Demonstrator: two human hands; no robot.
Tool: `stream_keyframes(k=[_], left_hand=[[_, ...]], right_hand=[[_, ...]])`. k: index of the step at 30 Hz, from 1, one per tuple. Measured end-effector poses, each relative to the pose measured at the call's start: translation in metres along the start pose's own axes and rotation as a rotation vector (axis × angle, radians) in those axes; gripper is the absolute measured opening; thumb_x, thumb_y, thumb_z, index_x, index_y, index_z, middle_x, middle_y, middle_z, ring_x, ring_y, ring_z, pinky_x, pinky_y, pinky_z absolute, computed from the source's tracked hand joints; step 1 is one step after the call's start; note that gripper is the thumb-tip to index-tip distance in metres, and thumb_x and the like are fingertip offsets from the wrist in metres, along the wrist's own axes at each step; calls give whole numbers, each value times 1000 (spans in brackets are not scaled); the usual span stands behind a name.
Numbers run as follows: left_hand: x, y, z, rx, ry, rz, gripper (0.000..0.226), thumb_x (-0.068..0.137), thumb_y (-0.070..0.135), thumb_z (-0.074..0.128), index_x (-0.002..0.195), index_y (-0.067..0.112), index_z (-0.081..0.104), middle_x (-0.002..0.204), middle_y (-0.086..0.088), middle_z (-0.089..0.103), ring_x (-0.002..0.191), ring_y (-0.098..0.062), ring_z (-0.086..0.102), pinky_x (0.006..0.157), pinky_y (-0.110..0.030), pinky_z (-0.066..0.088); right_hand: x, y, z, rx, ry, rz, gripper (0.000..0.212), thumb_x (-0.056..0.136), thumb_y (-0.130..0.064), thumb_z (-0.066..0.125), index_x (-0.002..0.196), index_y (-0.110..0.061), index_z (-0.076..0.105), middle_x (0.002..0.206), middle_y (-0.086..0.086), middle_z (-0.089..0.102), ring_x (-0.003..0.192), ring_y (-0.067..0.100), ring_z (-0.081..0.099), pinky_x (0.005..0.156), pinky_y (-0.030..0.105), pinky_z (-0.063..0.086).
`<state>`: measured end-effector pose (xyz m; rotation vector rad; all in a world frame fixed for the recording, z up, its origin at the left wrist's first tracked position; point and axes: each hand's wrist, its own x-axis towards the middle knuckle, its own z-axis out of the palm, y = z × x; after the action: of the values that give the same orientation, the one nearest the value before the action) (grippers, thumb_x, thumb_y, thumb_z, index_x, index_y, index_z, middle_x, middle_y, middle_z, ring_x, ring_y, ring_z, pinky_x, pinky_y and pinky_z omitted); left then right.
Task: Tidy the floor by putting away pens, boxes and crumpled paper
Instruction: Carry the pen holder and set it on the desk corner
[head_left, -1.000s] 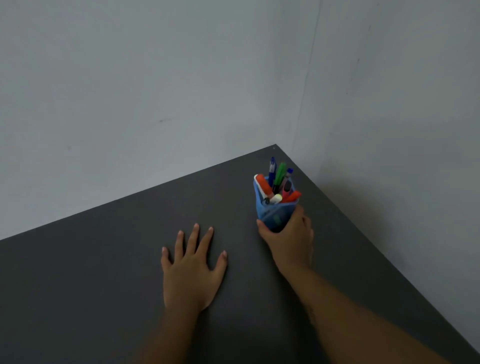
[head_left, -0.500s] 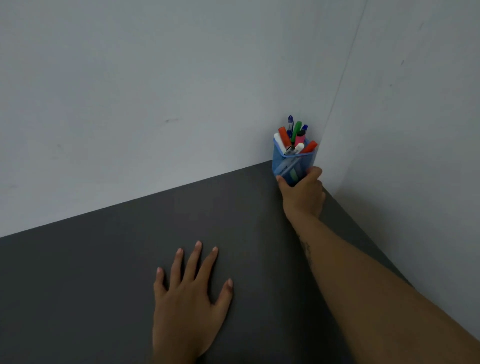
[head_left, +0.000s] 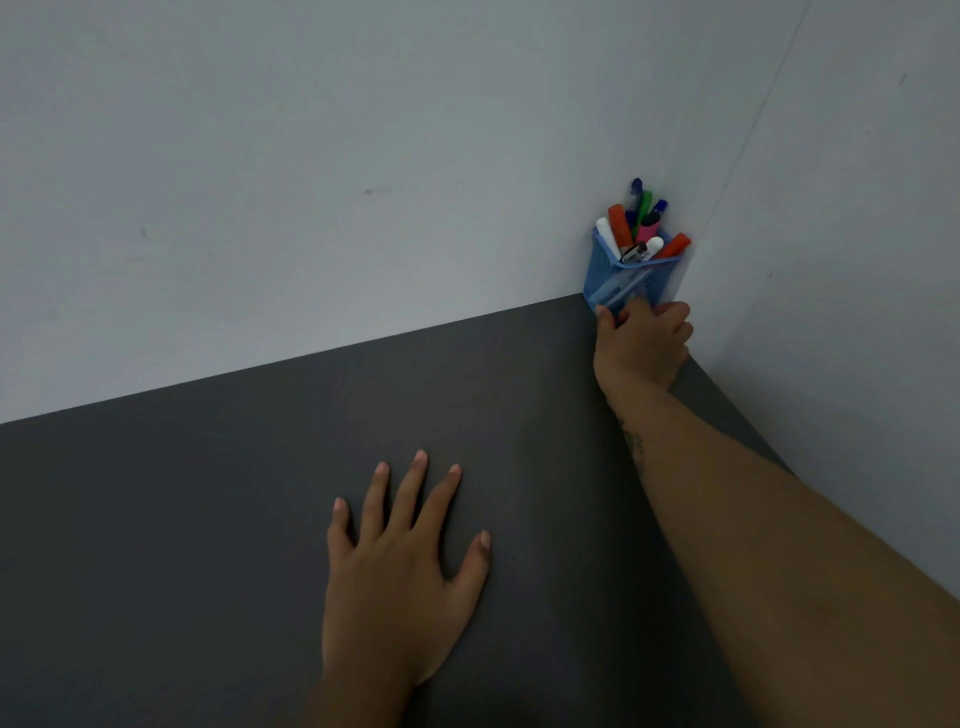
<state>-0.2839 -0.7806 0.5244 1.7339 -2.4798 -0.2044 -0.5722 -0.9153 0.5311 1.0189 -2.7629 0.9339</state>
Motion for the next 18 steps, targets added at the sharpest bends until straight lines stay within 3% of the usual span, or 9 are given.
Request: stream_keyframes(k=[8,15,18], left_hand=[[0,-1,2,-21,-2,-4,66,89,73,22,149,47,30,161,14,25,150,-20,20,117,-55,20],[-1,-1,-4,-16,-15,0,72,86,74,9,153,49,10,164,16,5,153,-17,-1,121,-50,4],[-1,0,-6,-15,-21,-8,73,85,74,6,153,48,6,165,16,1,153,-16,-3,121,-50,3]], right_hand=[[3,2,5,-60,-50,-26,53,96,-48,47,136,-13,46,133,14,51,119,32,45,96,44,39],[-23,4,-6,-194,-120,-132,51,94,-47,43,130,-12,51,136,13,48,127,31,41,100,45,32],[-42,9,-15,-212,-260,-191,57,97,-49,34,144,-17,41,153,11,36,143,31,27,114,48,21]])
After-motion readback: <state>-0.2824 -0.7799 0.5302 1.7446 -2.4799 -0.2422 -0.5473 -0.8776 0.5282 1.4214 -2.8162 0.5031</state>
